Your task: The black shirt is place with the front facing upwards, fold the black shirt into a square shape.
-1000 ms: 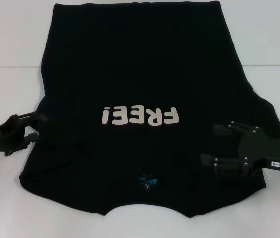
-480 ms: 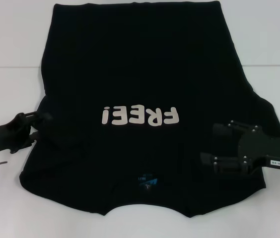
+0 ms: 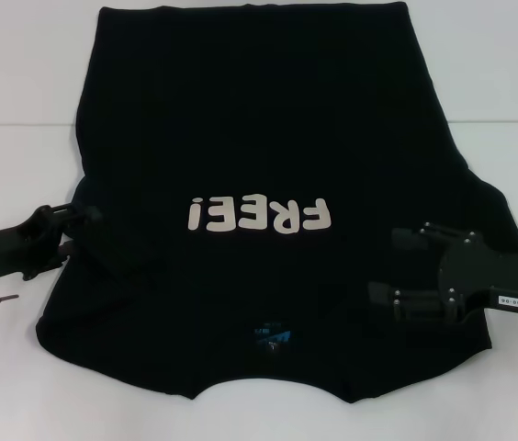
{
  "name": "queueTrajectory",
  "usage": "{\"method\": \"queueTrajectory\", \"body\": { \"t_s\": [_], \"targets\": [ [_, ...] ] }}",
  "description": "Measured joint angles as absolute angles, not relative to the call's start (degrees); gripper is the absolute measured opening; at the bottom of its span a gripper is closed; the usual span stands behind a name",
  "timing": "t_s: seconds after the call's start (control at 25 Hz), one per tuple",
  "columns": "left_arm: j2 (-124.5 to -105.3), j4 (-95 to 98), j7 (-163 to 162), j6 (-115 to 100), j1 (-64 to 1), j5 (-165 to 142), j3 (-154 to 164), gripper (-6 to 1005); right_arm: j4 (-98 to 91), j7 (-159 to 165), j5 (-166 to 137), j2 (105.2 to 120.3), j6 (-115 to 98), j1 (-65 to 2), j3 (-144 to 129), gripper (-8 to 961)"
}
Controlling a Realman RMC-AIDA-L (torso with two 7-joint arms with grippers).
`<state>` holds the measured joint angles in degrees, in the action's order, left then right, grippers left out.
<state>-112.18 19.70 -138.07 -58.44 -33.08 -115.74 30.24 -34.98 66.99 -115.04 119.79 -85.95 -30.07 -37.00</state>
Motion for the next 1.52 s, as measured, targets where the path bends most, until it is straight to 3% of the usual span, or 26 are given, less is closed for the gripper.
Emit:
{"method": "queueTrajectory", "body": {
  "t_s": [0.4, 0.76, 0.88, 1.04, 1.28, 1.52],
  "targets": [
    [-112.94, 19.8, -138.0, -58.0, -36.0, -115.7, 30.1, 670, -35.0, 67.1, -114.9, 119.79, -86.4, -29.8, -37.1, 940],
    [-116.17, 20.2, -133.6, -59.2, -43.1, -113.4, 29.6, 670, -34.8, 67.0, -114.8, 119.79, -86.6, -29.4, -37.0, 940],
    [-116.47, 20.2, -130.8, -61.0, -43.5, -112.2, 29.6, 669, -34.5, 67.0, -114.8, 119.78, -86.6, -29.3, -36.8, 940],
    [-115.59, 21.0, -129.1, -66.1, -41.7, -112.0, 29.6, 669, -34.2, 67.0, -114.8, 119.78, -86.7, -29.3, -36.5, 941],
    [-112.85, 23.9, -123.8, -73.8, -33.4, -108.6, 29.0, 669, -34.2, 67.1, -114.6, 119.70, -86.5, -29.3, -35.2, 941],
    [-113.05, 28.3, -105.7, -88.9, -30.1, -108.5, 28.2, 668, -36.8, 78.2, -114.8, 118.43, -86.0, -28.7, -29.8, 941]
  ]
}}
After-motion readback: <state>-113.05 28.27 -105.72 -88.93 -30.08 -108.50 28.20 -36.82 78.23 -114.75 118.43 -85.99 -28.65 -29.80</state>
